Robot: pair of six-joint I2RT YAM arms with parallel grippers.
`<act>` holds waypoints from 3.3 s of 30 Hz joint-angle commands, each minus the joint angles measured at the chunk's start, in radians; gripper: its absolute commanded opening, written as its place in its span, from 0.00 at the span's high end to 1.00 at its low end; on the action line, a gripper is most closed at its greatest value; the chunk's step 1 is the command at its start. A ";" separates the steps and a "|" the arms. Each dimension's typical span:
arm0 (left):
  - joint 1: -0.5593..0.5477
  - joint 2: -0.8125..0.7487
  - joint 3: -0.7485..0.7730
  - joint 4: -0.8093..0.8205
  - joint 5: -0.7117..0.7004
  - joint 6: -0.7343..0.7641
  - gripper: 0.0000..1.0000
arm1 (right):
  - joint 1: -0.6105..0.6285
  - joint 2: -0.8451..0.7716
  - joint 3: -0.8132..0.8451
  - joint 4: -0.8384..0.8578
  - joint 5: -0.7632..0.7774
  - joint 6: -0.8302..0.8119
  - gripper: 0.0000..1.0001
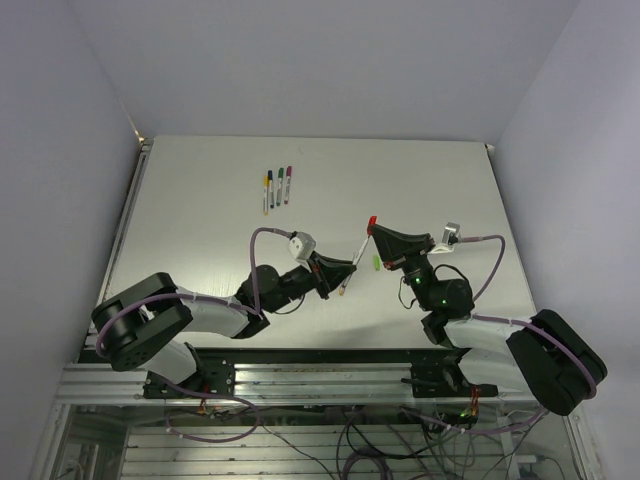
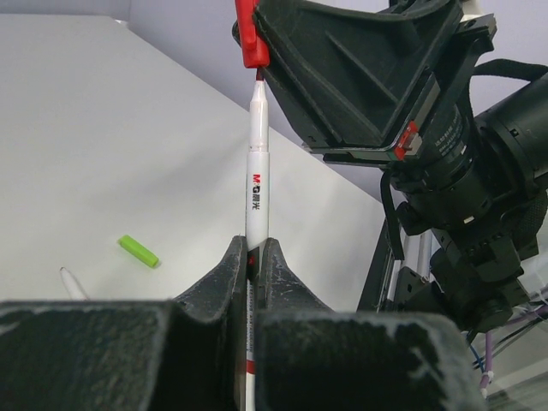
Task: Insert the pens into the pen caps
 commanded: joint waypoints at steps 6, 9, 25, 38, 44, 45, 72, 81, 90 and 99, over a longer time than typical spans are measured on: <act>0.003 -0.003 0.005 0.079 -0.021 -0.006 0.93 | -0.004 0.001 -0.016 0.041 -0.009 0.002 1.00; 0.003 -0.001 0.005 0.078 -0.033 -0.003 0.93 | -0.005 0.006 -0.016 0.046 -0.020 0.010 1.00; 0.003 0.020 0.039 0.161 -0.095 -0.025 0.93 | -0.002 0.084 -0.007 0.070 -0.137 0.049 1.00; 0.007 -0.049 0.147 0.022 -0.073 0.095 0.93 | -0.004 0.073 0.070 -0.082 -0.309 0.001 1.00; 0.008 -0.073 0.156 -0.014 -0.102 0.140 0.93 | -0.004 0.075 0.067 -0.136 -0.308 0.014 1.00; 0.009 -0.079 0.154 -0.018 -0.110 0.145 0.93 | -0.004 0.068 0.070 -0.154 -0.305 0.011 1.00; 0.044 -0.119 0.281 0.016 -0.224 0.261 0.93 | 0.025 0.032 0.128 -0.591 -0.269 -0.085 1.00; 0.065 -0.120 0.312 0.023 -0.232 0.274 0.93 | 0.062 0.060 0.158 -0.690 -0.244 -0.121 1.00; 0.079 -0.148 0.301 -0.044 -0.208 0.280 0.93 | 0.077 0.053 0.170 -0.691 -0.193 -0.129 1.00; 0.079 -0.161 0.171 -0.175 -0.201 0.250 0.93 | 0.077 -0.061 0.257 -0.757 -0.050 -0.198 0.78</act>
